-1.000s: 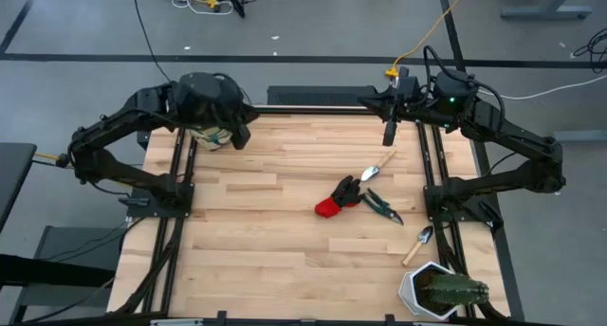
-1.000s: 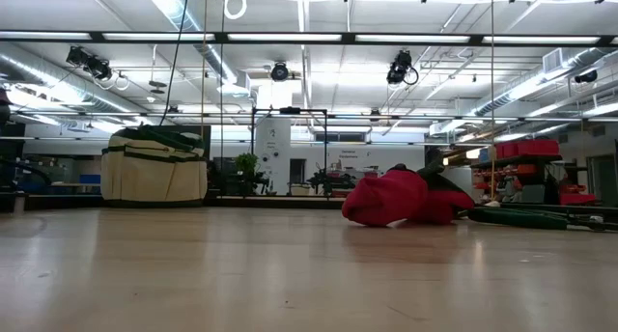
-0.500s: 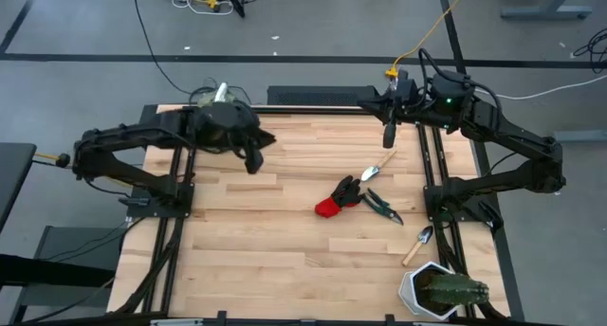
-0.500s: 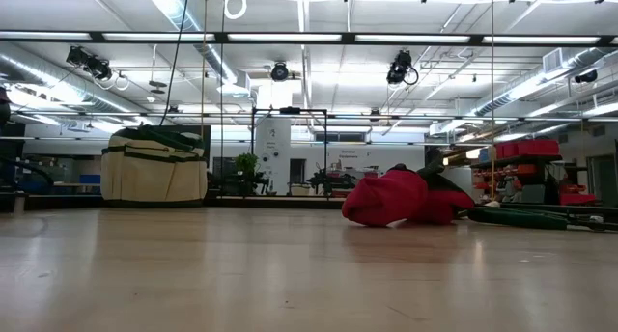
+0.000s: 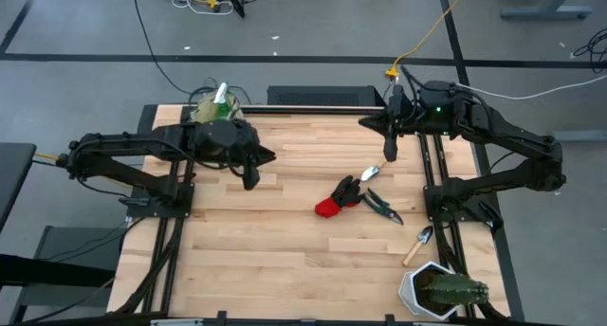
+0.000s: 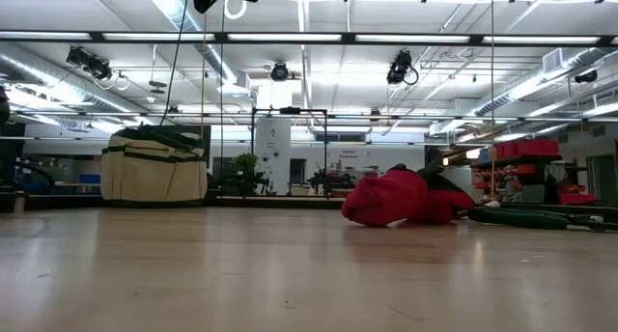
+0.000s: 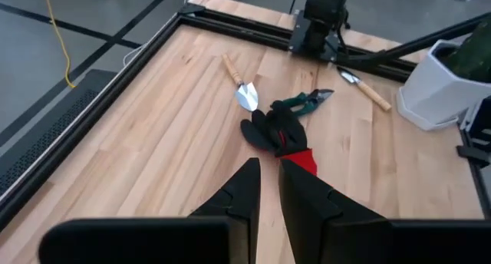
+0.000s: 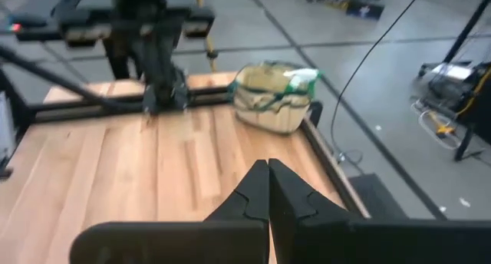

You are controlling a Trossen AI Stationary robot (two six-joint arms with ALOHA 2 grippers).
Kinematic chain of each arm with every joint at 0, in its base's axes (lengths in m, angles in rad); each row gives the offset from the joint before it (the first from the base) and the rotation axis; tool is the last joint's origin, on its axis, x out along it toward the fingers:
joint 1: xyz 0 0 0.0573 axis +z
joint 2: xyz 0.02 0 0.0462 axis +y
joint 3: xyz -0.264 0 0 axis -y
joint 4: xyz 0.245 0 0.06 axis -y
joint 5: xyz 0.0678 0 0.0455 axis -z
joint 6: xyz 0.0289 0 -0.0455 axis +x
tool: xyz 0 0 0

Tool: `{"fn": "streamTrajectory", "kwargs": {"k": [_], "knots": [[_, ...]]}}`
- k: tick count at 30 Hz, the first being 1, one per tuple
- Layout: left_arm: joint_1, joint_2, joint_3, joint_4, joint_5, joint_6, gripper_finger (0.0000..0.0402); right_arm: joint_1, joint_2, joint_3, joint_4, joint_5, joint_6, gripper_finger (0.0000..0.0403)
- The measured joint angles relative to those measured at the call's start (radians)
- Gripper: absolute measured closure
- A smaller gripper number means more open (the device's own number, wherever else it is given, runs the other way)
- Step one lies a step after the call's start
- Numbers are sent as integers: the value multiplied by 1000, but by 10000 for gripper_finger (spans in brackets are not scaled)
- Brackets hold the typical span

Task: Pick & Place Garden tools in Gardening bag
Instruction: Put the top trowel into the gardening bag

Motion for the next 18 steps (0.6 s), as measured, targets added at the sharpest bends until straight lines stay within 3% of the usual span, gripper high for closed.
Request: {"fn": "streamTrajectory", "kwargs": {"k": [18], "knots": [[-1, -205, -27, -10, -32, 8, 349, 60, -1, -10, -198, 45, 5, 403]]}}
